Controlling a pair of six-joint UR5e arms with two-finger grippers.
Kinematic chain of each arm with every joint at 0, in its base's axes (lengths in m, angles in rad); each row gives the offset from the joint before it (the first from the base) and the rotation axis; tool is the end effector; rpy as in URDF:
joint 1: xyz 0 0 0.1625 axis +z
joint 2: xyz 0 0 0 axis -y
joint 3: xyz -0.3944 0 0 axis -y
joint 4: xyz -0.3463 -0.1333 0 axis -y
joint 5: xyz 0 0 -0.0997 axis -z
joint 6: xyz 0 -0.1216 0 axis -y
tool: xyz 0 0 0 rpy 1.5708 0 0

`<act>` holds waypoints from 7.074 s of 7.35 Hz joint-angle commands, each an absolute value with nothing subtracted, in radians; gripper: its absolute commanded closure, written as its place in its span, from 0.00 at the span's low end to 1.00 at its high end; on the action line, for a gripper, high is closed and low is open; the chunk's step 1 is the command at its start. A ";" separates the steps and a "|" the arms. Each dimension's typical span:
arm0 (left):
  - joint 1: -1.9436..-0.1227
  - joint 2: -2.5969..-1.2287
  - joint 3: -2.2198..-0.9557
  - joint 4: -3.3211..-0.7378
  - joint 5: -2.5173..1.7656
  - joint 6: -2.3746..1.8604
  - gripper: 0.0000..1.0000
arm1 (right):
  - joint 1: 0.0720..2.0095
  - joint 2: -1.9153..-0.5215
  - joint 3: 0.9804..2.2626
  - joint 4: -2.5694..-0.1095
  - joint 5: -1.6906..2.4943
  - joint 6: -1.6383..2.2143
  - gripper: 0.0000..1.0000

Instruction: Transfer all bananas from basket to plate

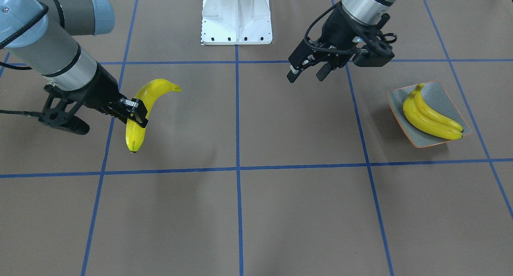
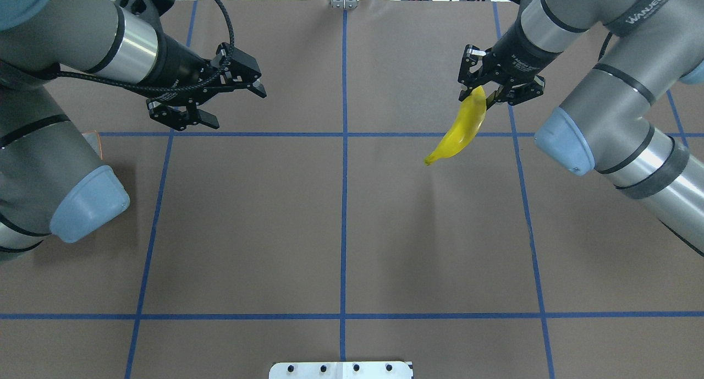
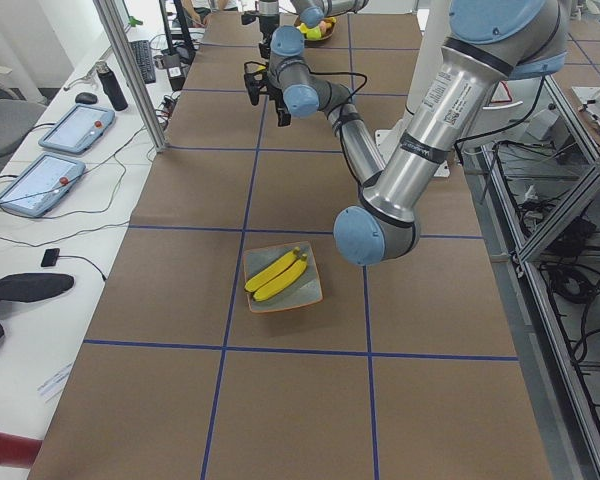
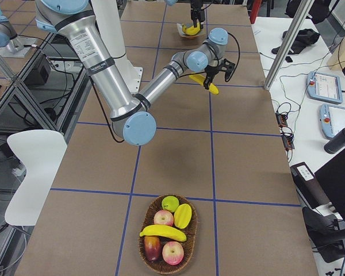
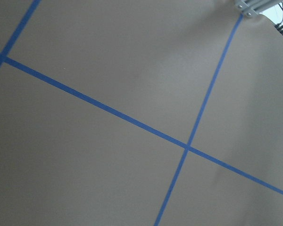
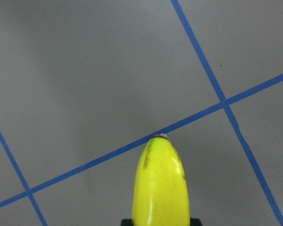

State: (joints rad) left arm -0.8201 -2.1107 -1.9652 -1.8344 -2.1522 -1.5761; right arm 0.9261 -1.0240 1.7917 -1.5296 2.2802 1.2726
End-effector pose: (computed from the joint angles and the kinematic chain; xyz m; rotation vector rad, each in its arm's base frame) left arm 0.3194 -0.4399 0.1665 -0.0072 1.2698 -0.3646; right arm -0.3112 -0.5039 0.2504 -0.1033 -1.0182 0.2857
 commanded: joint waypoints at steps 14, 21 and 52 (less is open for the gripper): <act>-0.620 -2.237 -1.807 -2.235 -2.149 -1.361 0.00 | 0.770 -0.890 1.787 -1.290 2.233 1.112 1.00; -0.617 -2.283 -1.749 -2.237 -2.135 -1.361 0.00 | 0.765 -0.874 1.790 -1.290 2.250 1.117 1.00; -0.853 -1.882 -1.971 -1.273 -1.979 -1.313 1.00 | 0.822 -1.161 1.876 -1.285 2.221 1.114 0.00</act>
